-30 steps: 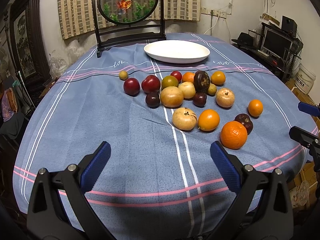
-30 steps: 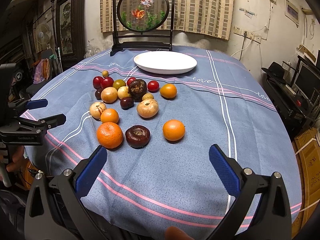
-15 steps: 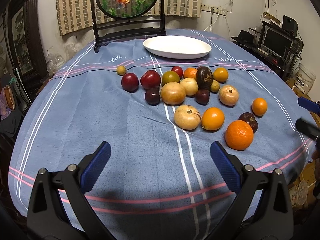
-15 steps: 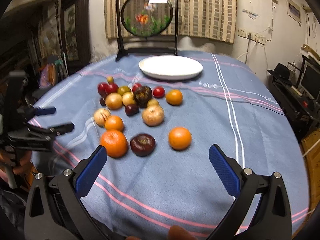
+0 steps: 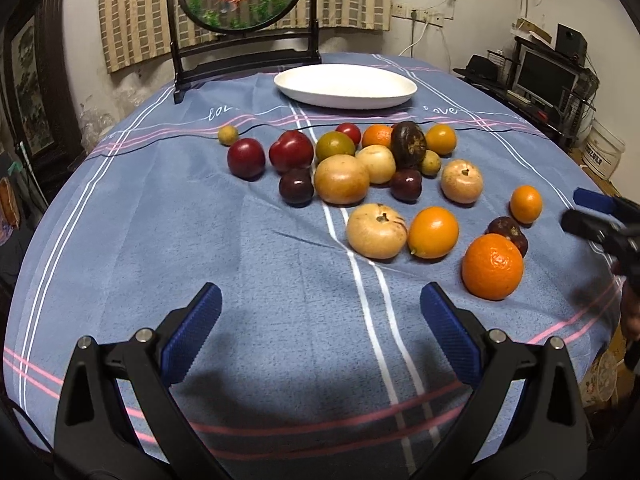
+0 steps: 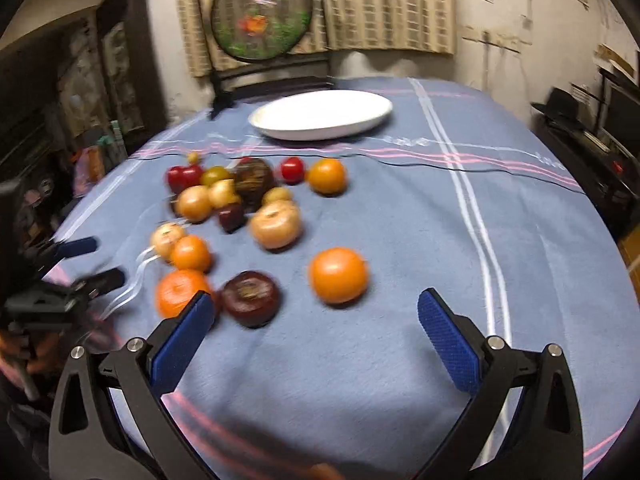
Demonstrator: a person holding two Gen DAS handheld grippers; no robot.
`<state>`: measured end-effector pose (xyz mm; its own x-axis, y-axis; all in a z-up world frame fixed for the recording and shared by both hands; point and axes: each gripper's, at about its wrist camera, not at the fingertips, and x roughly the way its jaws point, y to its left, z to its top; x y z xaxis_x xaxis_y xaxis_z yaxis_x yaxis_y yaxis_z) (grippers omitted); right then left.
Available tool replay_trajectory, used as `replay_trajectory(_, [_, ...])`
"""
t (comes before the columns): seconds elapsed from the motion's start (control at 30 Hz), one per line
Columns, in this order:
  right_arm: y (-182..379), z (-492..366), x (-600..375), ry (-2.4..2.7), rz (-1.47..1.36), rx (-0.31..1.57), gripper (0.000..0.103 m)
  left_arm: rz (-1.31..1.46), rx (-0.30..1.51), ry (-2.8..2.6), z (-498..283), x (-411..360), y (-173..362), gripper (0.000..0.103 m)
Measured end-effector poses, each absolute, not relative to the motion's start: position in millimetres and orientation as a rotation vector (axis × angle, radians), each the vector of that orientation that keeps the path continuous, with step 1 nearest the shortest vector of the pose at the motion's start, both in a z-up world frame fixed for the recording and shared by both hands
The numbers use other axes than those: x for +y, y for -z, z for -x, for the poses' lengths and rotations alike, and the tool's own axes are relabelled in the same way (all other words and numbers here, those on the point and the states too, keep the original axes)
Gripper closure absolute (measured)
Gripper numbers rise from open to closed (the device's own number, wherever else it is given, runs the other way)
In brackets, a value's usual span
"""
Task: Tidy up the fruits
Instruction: 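Grasp an orange with the right gripper while the left gripper grasps a tangerine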
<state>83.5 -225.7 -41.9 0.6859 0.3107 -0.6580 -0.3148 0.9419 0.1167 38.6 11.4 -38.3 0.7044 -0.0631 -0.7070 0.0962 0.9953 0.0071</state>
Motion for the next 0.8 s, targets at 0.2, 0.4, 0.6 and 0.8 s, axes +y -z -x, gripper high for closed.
replay_trajectory(0.2, [54.7, -105.6, -231.0, -0.33, 0.016, 0.807, 0.029, -0.054, 0.751, 0.12, -37.9, 10.2, 37.7, 0.002])
replay_trajectory(0.4, [58.7, -117.2, -216.9, -0.36, 0.072, 0.838, 0.047, -0.069, 0.742, 0.147, -37.6, 5.7, 39.1, 0.002])
replay_trajectory(0.6, [66.1, -125.1, -210.2, -0.359, 0.103, 0.854, 0.058, -0.082, 0.731, 0.164, -34.8, 0.7, 39.4, 0.002])
replay_trajectory(0.8, [65.1, -126.7, -220.6, -0.368, 0.034, 0.844, 0.062, -0.09, 0.722, 0.265, -33.9, -17.8, 34.9, 0.002])
